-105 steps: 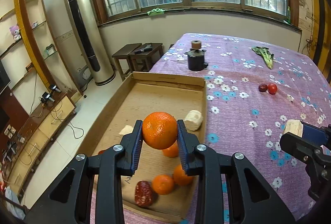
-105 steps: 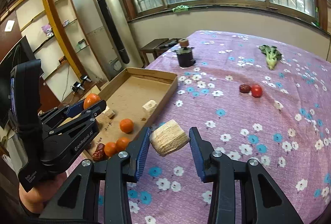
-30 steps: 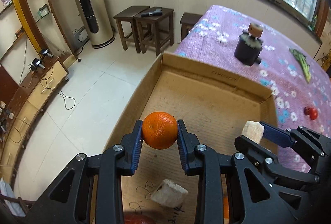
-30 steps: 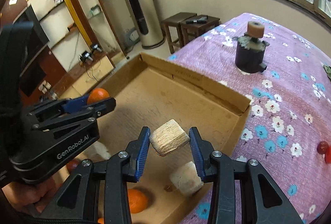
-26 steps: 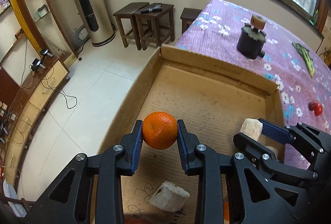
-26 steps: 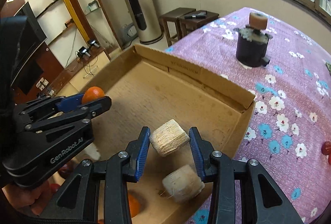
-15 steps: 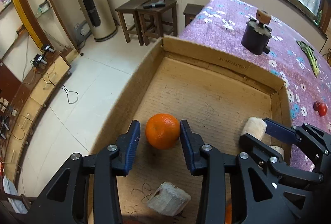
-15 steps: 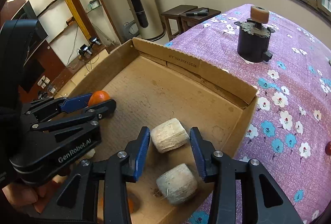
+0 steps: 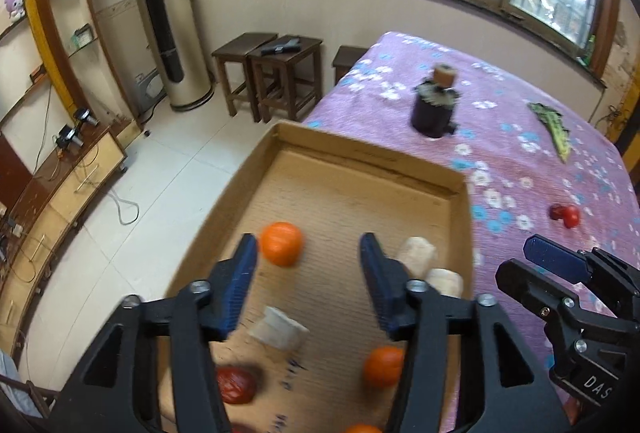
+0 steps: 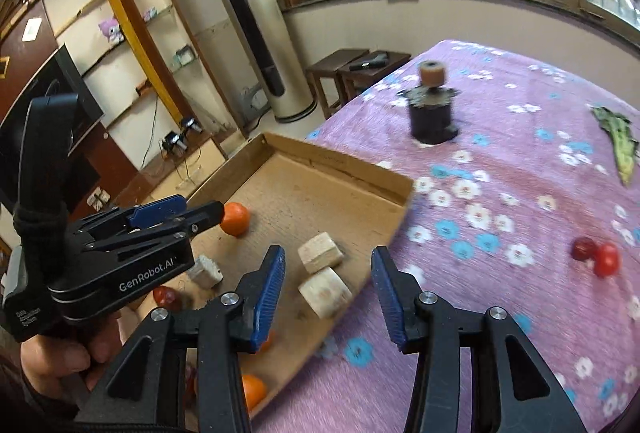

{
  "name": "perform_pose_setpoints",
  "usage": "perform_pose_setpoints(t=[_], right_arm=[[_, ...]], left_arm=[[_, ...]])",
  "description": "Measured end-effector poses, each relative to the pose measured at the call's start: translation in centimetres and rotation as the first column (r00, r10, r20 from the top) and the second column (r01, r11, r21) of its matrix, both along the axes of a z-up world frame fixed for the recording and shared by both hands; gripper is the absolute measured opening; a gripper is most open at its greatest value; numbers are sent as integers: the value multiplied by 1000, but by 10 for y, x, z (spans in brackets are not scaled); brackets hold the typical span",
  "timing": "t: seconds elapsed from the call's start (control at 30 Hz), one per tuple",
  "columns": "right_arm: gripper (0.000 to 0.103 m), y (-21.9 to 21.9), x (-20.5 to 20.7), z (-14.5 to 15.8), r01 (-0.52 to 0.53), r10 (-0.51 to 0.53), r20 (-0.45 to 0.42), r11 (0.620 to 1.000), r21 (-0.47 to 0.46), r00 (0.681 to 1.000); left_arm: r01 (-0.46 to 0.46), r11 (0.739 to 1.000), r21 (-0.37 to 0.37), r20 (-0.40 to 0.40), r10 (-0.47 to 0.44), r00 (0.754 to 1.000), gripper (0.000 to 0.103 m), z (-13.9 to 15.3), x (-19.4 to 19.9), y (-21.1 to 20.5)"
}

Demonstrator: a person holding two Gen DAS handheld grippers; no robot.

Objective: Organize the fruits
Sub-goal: 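Open both grippers to drop the mandarin and block into the tray, then grasp the last red date with the left gripper while the right gripper grasps the tomato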

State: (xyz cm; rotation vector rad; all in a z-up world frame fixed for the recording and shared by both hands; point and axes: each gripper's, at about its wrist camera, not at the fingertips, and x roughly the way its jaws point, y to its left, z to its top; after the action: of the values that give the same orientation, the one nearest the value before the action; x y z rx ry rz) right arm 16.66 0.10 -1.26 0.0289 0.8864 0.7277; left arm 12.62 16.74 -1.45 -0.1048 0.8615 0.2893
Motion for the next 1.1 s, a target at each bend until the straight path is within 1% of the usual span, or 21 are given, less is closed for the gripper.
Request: perform_pose_setpoints(t=[0.07, 0.4, 0.7, 0.9, 1.03, 1.1], right_arm=[[47, -13, -5, 3, 16, -16, 6, 1000, 0, 1000], [48, -82, -29, 0, 98, -98, -2, 995, 2, 995], [48, -137, -28, -19, 203, -204, -41, 979, -7, 978], [48, -163, -20, -24, 252, -252, -32, 968, -9, 967], [48, -176, 1, -31, 291, -291, -16, 956, -21, 956], [46, -181, 19, -36, 309, -309, -11, 951, -32, 951]], left_arm=[[19, 1000, 8, 13, -19, 1000, 61, 3, -4, -13], [123, 992, 1, 8, -123, 992, 61, 8, -12, -66], [192, 981, -5, -2, -192, 981, 61, 7, -11, -104], [229, 973, -16, -11, -229, 973, 61, 4, -4, -124], [252, 968, -19, -18, -252, 967, 61, 1, 5, -138], [265, 964, -21, -26, -265, 964, 61, -2, 13, -145]])
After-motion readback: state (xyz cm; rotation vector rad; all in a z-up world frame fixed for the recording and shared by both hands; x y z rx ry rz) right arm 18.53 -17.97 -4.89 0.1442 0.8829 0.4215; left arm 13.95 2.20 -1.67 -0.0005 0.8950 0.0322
